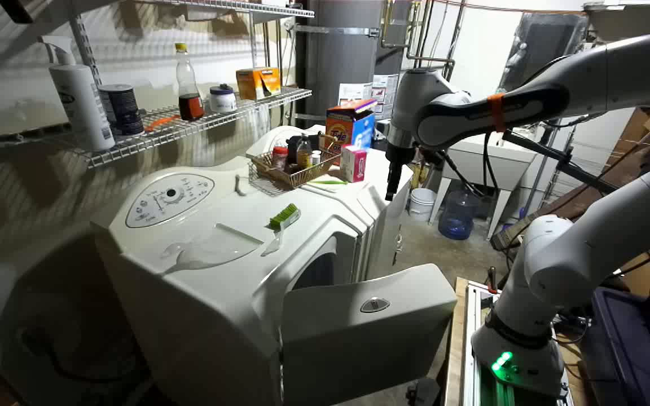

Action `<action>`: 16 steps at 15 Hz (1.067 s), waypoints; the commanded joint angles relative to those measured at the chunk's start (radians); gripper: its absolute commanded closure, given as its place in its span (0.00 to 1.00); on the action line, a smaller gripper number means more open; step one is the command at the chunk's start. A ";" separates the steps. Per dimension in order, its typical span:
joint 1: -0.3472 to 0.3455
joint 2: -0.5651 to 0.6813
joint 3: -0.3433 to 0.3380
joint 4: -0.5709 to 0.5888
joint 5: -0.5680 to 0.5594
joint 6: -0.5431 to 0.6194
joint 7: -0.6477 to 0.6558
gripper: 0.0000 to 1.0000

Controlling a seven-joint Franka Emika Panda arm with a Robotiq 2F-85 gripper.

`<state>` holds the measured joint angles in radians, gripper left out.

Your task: Use the green brush to sweep the top of the machine on the left.

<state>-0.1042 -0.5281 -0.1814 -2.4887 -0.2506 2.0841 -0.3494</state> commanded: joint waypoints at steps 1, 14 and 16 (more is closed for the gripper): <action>0.000 0.000 0.001 0.002 0.001 -0.003 0.000 0.00; 0.132 0.186 -0.101 0.088 0.301 0.298 -0.108 0.00; 0.170 0.284 -0.124 0.145 0.452 0.337 -0.102 0.00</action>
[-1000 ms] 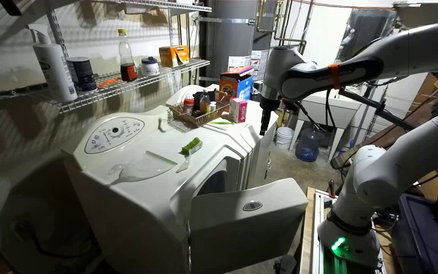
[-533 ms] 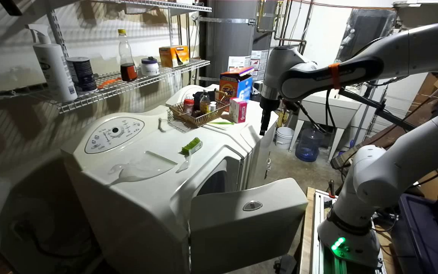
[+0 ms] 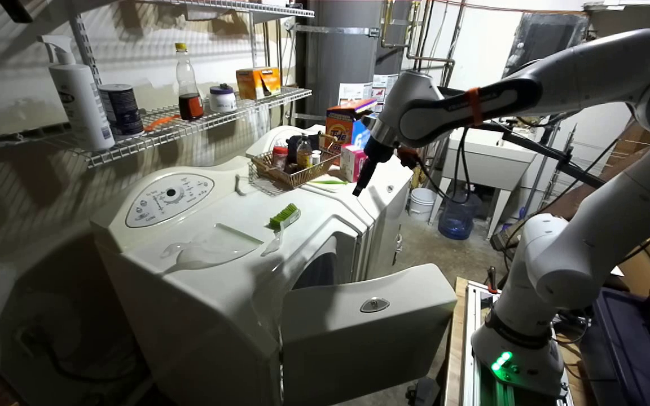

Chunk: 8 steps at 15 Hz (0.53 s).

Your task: Use the green brush to sweep the top of the machine on the left.

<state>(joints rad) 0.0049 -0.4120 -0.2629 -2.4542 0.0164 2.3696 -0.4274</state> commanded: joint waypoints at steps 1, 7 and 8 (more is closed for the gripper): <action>0.079 0.220 -0.049 0.143 0.267 0.059 -0.029 0.00; 0.111 0.320 -0.019 0.211 0.523 0.044 -0.051 0.00; 0.121 0.340 -0.018 0.232 0.544 0.043 -0.050 0.00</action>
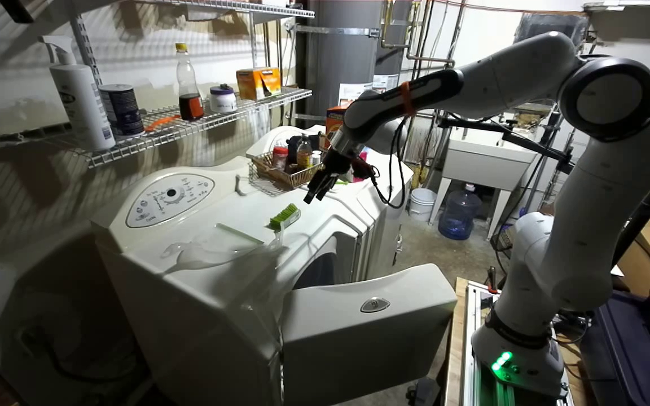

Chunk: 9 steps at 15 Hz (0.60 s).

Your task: Use the green brush to sweep the top of the machine on the left.

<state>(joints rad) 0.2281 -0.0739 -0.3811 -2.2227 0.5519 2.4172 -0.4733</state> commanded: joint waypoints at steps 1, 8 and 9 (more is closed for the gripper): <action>-0.099 0.012 0.102 0.013 0.015 -0.008 -0.003 0.00; -0.155 0.044 0.171 0.027 -0.061 -0.029 0.232 0.00; -0.171 0.056 0.196 0.029 -0.094 -0.011 0.300 0.00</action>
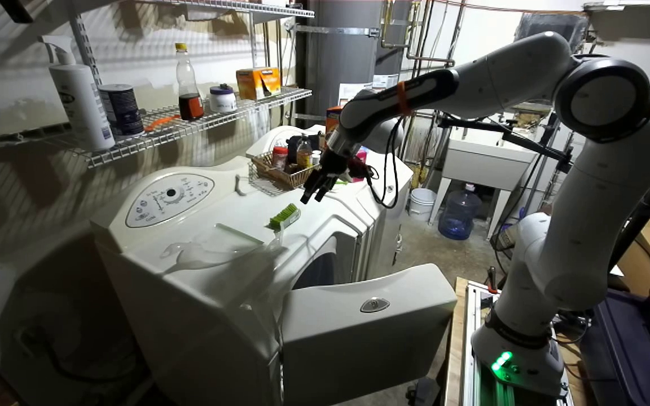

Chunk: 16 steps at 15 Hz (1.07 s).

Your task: Use the green brush to sweep the top of the machine on the left.

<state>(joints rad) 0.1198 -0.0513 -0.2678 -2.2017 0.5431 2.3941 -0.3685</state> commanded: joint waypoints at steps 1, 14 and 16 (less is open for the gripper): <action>-0.075 0.050 0.104 0.016 -0.112 0.015 0.269 0.00; -0.185 0.280 0.262 0.085 0.206 0.407 0.441 0.00; -0.200 0.312 0.301 0.112 0.359 0.433 0.362 0.00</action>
<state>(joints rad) -0.0475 0.1979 -0.0300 -2.1564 0.7070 2.7881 0.1039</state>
